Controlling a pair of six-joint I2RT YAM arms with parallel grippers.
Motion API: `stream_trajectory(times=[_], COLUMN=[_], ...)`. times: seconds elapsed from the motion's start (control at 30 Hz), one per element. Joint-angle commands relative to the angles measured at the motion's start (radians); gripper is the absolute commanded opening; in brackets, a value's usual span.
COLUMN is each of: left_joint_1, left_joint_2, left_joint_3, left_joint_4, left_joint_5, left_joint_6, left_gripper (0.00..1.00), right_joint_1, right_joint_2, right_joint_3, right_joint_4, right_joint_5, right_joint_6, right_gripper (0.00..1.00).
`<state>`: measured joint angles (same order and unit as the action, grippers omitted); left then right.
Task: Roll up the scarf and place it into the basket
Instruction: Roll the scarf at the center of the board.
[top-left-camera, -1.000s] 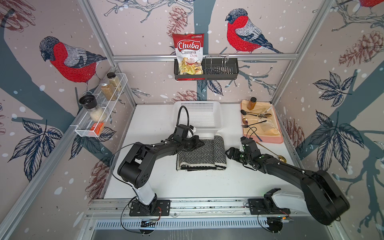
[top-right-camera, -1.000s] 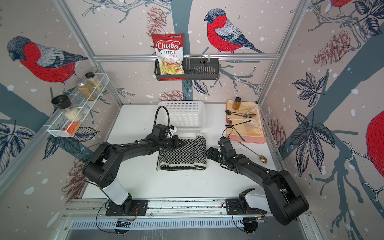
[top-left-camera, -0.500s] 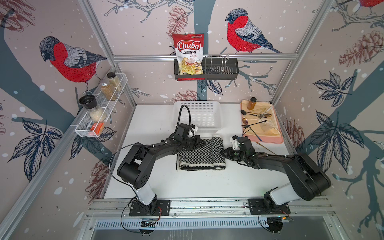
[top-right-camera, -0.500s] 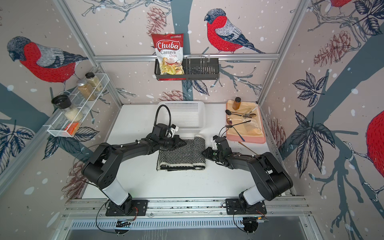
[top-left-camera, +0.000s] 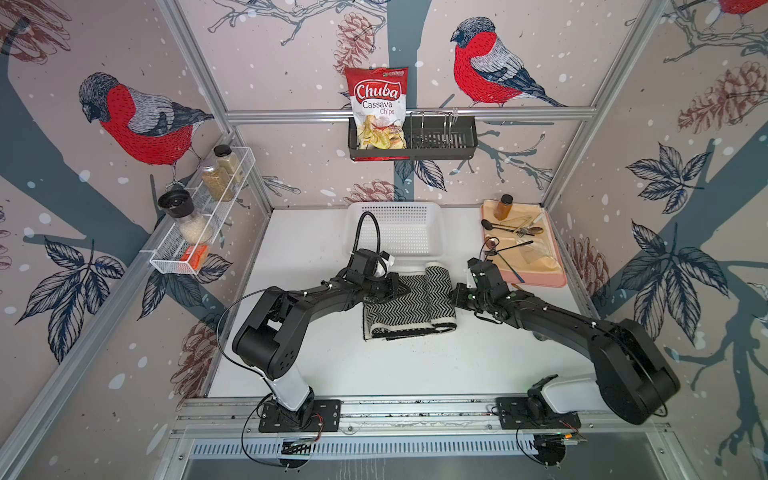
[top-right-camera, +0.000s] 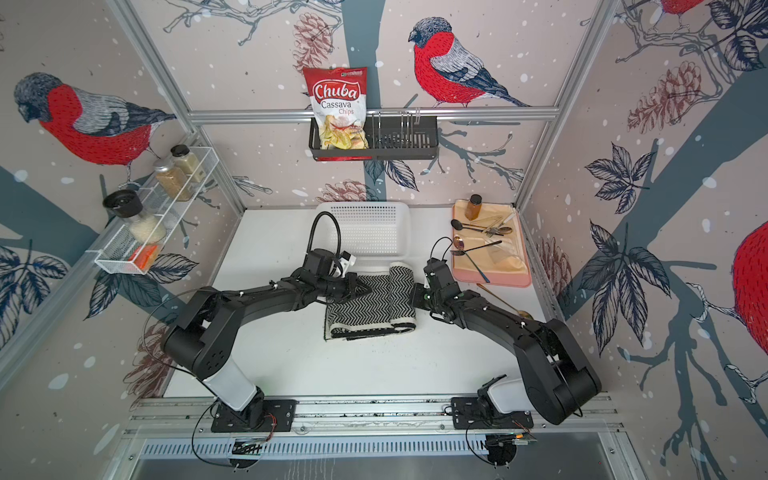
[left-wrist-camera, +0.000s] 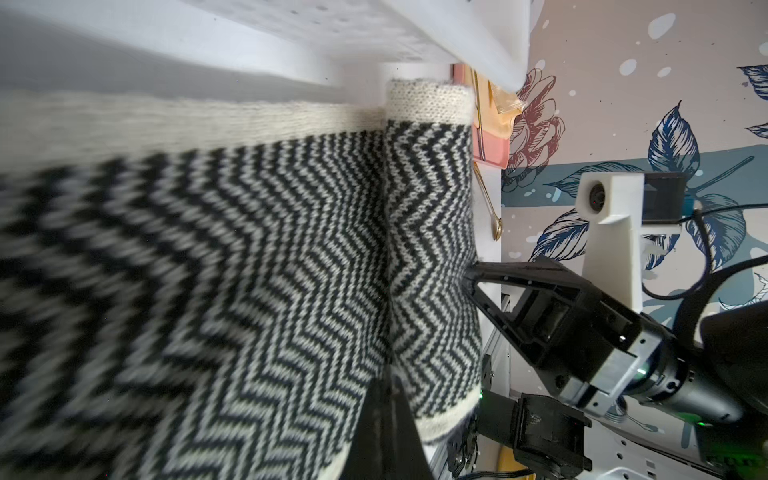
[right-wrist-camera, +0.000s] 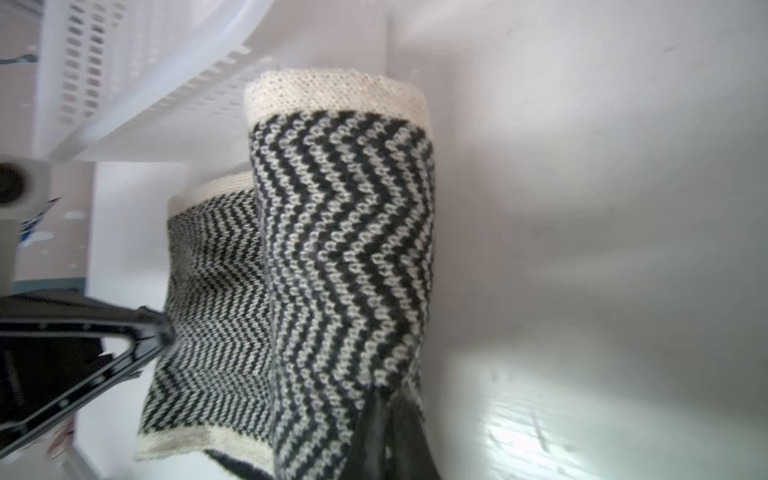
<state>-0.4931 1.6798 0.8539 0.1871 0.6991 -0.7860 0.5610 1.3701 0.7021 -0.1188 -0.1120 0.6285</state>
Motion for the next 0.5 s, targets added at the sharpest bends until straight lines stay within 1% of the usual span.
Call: stream_trajectory(times=[0.0, 0.07, 0.13, 0.27, 0.47], left_joint_1=[0.001, 0.001, 0.002, 0.001, 0.011], left_joint_2=[-0.013, -0.014, -0.019, -0.037, -0.071], left_joint_3=[0.011, 0.013, 0.012, 0.005, -0.007], left_joint_4=[-0.01, -0.007, -0.005, -0.003, -0.008], left_joint_5=[0.013, 0.014, 0.014, 0.013, 0.014], left_joint_6=[0.011, 0.008, 0.005, 0.004, 0.004], left_gripper=[0.0, 0.0, 0.0, 0.0, 0.0], right_joint_1=[0.027, 0.073, 0.123, 0.208, 0.285], right_joint_2=[-0.027, -0.008, 0.044, 0.174, 0.297], right_joint_3=[0.076, 0.143, 0.211, 0.31, 0.411], right_joint_4=[-0.278, -0.333, -0.36, -0.34, -0.268], right_joint_5=[0.232, 0.28, 0.297, 0.271, 0.199], right_joint_6=[-0.059, -0.075, -0.082, -0.09, -0.08], right_gripper=[0.0, 0.0, 0.0, 0.0, 0.0])
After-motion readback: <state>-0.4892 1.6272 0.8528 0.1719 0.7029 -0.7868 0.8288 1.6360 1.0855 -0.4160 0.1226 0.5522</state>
